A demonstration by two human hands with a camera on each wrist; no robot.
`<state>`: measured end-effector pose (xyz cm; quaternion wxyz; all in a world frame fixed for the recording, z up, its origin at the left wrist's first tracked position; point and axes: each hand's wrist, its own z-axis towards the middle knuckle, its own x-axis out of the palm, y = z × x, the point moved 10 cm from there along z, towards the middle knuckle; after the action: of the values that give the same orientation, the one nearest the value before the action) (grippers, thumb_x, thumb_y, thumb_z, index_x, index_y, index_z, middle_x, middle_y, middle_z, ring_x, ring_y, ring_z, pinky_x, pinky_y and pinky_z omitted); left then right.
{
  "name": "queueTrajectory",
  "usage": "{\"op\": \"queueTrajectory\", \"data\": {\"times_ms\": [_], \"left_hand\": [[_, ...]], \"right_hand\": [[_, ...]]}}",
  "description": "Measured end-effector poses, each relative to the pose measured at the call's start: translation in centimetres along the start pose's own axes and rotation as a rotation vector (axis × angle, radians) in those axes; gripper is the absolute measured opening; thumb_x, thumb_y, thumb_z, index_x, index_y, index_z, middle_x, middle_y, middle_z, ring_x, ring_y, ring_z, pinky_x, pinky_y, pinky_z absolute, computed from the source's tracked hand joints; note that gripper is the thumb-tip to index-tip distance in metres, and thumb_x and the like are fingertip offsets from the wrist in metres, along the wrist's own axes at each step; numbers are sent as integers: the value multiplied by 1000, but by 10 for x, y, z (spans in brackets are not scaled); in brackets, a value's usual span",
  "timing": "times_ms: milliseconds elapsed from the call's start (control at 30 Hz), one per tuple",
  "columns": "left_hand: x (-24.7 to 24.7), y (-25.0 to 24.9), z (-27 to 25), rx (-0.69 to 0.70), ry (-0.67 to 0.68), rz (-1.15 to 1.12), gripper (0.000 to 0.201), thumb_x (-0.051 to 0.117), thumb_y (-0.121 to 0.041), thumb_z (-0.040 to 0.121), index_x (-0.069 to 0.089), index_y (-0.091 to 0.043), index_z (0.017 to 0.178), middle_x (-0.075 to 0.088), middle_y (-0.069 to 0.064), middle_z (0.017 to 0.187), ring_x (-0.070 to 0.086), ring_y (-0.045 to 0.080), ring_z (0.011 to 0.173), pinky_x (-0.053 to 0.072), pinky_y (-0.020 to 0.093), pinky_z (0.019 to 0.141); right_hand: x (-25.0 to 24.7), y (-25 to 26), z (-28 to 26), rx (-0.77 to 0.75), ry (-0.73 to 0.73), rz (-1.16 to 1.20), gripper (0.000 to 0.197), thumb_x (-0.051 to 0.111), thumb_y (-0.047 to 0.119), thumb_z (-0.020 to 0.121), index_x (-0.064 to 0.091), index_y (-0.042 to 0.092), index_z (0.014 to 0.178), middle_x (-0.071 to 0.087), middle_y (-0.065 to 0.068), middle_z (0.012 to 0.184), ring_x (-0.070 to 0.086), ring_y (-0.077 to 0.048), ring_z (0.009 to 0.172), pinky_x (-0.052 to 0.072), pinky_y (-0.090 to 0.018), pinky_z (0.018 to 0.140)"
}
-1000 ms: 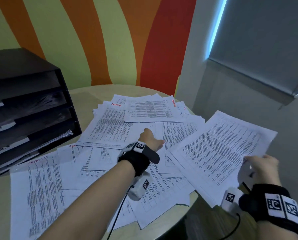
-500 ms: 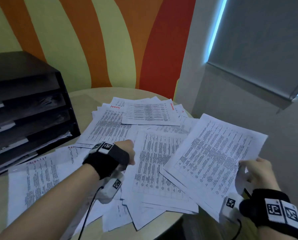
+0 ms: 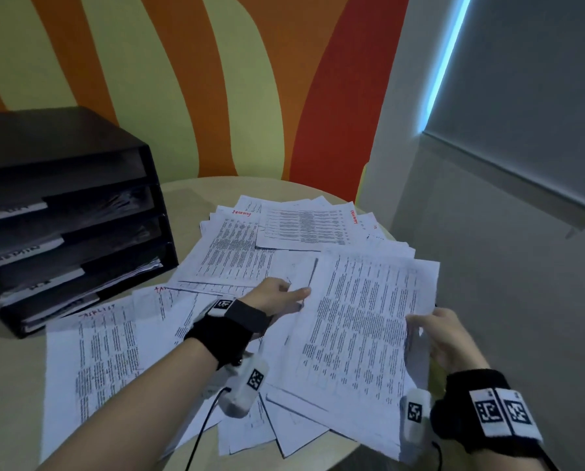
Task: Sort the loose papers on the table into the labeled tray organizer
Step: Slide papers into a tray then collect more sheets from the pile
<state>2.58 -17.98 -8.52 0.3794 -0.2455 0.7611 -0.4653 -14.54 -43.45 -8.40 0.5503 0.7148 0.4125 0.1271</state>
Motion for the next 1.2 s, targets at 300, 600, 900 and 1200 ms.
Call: {"op": "queueTrajectory", "data": {"times_ms": [300, 600, 900, 1200], "left_hand": [[-4, -40, -15, 205, 5, -299, 31, 44, 17, 92, 54, 1, 116, 65, 16, 97, 67, 7, 66, 53, 16, 60], [-78, -11, 45, -16, -428, -303, 22, 68, -15, 89, 51, -11, 103, 51, 9, 92, 51, 24, 76, 55, 40, 69], [-120, 35, 107, -153, -575, -376, 69, 77, -17, 78, 45, 11, 132, 64, 19, 106, 68, 30, 87, 57, 47, 83], [-107, -7, 105, -152, -499, 330, 22, 43, -27, 100, 60, -20, 111, 50, -3, 79, 55, 20, 90, 28, 20, 53]], "right_hand": [[10, 14, -2, -104, -14, 200, 49, 85, 20, 72, 63, 7, 114, 70, -8, 109, 66, -28, 99, 51, -49, 92], [-2, 30, -21, -126, -53, 214, 21, 50, -17, 90, 60, -4, 104, 64, -12, 95, 56, -17, 69, 49, -16, 45], [-9, 21, -8, -118, -114, 184, 24, 54, -11, 90, 62, 6, 105, 63, -13, 103, 61, -16, 76, 46, -28, 64], [-8, 14, -1, -95, -134, 157, 20, 58, -8, 89, 63, 8, 100, 65, -11, 105, 63, -29, 95, 50, -39, 87]]}}
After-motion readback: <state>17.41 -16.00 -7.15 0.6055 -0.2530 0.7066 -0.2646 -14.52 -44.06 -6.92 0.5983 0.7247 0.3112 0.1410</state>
